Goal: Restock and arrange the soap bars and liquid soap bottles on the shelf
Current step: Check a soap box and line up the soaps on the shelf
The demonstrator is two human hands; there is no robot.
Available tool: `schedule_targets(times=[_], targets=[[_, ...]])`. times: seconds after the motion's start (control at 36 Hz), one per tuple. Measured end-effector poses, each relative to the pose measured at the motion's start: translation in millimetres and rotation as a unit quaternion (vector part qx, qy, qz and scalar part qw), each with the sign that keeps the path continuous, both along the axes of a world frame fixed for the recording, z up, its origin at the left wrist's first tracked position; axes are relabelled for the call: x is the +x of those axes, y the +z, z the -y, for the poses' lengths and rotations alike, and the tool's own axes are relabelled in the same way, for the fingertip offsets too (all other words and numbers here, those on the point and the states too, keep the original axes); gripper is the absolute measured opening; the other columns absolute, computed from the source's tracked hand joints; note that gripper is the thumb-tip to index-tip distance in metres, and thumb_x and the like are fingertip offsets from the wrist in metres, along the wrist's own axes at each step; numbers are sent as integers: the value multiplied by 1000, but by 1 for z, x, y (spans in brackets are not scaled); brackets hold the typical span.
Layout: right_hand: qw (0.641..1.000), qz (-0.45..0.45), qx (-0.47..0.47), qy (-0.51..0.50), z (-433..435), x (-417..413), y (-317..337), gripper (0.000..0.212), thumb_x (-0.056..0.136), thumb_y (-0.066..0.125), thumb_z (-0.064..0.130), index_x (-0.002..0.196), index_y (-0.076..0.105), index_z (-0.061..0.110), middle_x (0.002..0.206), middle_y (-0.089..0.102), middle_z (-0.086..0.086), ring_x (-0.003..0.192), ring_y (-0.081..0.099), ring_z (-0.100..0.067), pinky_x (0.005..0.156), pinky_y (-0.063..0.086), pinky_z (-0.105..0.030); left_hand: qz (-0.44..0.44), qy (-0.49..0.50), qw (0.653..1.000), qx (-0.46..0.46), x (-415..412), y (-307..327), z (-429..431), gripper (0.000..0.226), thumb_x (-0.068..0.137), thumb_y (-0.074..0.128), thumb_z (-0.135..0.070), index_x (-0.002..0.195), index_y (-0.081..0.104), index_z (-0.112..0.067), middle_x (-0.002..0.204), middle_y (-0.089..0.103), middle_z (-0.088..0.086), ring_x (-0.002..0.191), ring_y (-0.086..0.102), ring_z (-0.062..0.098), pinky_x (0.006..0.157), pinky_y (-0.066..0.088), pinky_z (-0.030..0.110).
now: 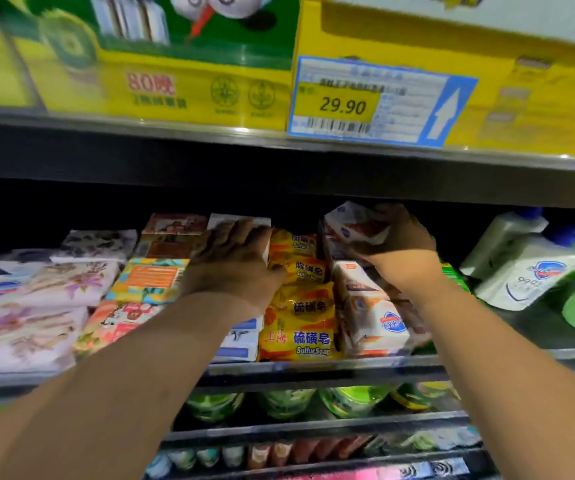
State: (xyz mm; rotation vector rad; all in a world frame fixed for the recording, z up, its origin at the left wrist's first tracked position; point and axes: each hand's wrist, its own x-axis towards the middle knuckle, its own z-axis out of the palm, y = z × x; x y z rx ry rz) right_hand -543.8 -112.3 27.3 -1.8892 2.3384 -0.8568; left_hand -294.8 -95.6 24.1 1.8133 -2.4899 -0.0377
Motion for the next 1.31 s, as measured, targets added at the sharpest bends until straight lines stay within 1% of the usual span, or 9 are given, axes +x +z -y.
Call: schedule_targets(times=[0.17,0.28,0.36,0.44,0.67,0.86,1.06,1.22,1.31], targets=[[981,168,-60,74,-30,-3,7,86,47,79,58,124,59,27,115,71,2,107,67,-16,92,56,-38,-63,28,998,10,5,-7,2,71,96,32,-63,157,5,-39,166,-7,-13,153,-7,16,124,5,41],[963,238,-65,110,-75,8,16,60,63,93,29,109,56,39,92,62,26,84,63,7,62,44,-3,-35,26,998,39,4,-1,3,78,95,35,-66,157,-1,-36,165,-12,-12,152,-12,18,124,2,41],[957,253,-89,111,-106,9,9,53,63,93,26,98,56,40,86,66,26,83,66,3,64,50,-14,-22,34,998,53,1,-1,-2,76,96,36,-63,158,4,-33,166,-5,-8,153,-3,21,124,4,42],[942,304,-76,120,-130,10,8,65,64,92,29,117,55,36,103,68,19,89,66,1,73,52,-19,-87,78,981,158,-5,10,-11,62,99,44,-55,153,33,-26,152,39,11,136,43,30,117,33,44],[938,312,-44,144,-163,14,30,71,66,92,29,124,52,41,108,61,21,90,57,17,65,45,-3,-5,69,993,91,-14,41,-37,50,102,29,-58,121,61,-24,125,65,7,120,57,30,95,42,37],[930,326,-26,169,-172,17,38,58,65,92,32,105,55,52,105,66,18,90,62,6,69,53,-16,0,-8,999,-45,-14,64,-49,35,106,29,-46,119,59,-33,108,70,1,100,63,24,76,48,34],[900,384,38,203,-180,37,51,51,65,92,23,107,65,33,101,67,17,88,63,8,67,48,-8,-228,-174,958,4,25,49,-110,75,89,72,-25,148,32,-47,151,34,-20,139,28,-6,113,23,13],[820,473,138,291,-190,72,56,42,65,89,37,102,70,29,98,75,9,90,70,-8,72,54,-20,-426,-120,897,-7,52,54,-166,60,79,82,-25,122,54,-57,133,46,-35,131,41,-9,102,35,8],[788,518,166,291,-192,96,59,38,72,78,51,102,71,27,101,75,1,90,71,-13,71,54,-23,-568,-33,820,61,66,57,-186,44,72,82,-22,111,65,-31,107,66,-25,103,64,0,81,51,16]])
